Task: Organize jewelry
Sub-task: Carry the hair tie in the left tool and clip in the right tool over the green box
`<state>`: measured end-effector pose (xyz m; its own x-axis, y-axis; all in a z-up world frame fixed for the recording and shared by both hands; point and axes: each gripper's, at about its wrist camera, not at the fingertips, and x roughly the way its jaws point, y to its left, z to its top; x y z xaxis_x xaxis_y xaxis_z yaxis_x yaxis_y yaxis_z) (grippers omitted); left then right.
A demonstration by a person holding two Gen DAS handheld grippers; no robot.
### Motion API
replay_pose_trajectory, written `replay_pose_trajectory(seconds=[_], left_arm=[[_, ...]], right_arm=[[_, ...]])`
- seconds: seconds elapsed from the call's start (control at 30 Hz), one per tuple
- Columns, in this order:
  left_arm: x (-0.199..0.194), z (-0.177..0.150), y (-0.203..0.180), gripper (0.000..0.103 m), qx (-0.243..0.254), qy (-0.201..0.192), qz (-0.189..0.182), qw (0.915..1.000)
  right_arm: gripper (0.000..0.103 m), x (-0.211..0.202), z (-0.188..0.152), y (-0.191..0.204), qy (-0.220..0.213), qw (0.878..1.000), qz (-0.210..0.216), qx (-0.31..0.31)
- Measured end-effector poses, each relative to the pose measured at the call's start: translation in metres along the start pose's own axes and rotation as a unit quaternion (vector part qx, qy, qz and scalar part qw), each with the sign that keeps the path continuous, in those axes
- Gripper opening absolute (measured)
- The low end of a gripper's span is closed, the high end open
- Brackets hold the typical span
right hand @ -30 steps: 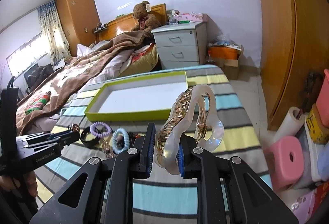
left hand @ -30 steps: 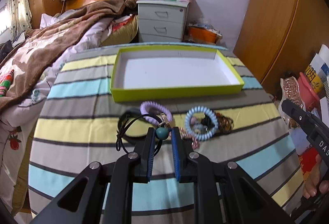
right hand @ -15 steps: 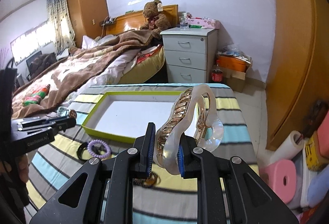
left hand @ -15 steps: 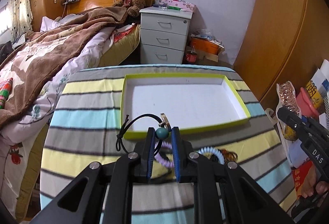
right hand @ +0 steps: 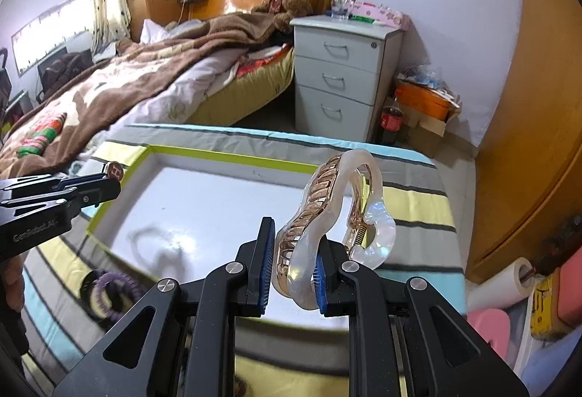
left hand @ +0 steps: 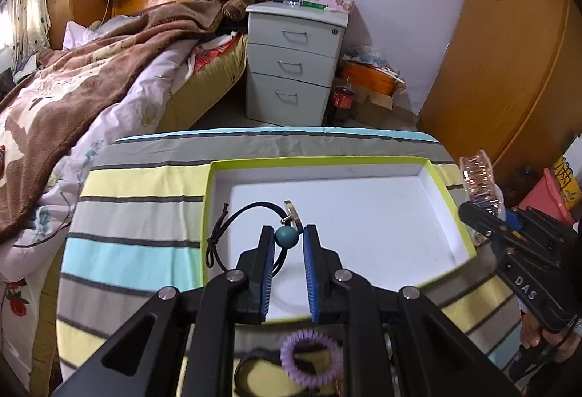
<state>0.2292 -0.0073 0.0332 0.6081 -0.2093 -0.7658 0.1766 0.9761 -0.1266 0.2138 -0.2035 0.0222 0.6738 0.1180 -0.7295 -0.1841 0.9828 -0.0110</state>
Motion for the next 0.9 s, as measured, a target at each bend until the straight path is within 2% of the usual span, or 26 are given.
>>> replay_pose_trajectory(seconds=[0.47,0.9], left_arm=[[0.062,0.014,-0.005,0.017,-0.003,0.045,0.003,0.999],[0.084,0.01,-0.005,0.017,-0.005,0.067,0.01,0.9977]], right_arm=[[0.02,0.055,0.007,0.001,0.058,0.997,0.004,-0.045],[0.019,0.066,0.009,0.006,0.065,0.996,-0.009,-0.066]])
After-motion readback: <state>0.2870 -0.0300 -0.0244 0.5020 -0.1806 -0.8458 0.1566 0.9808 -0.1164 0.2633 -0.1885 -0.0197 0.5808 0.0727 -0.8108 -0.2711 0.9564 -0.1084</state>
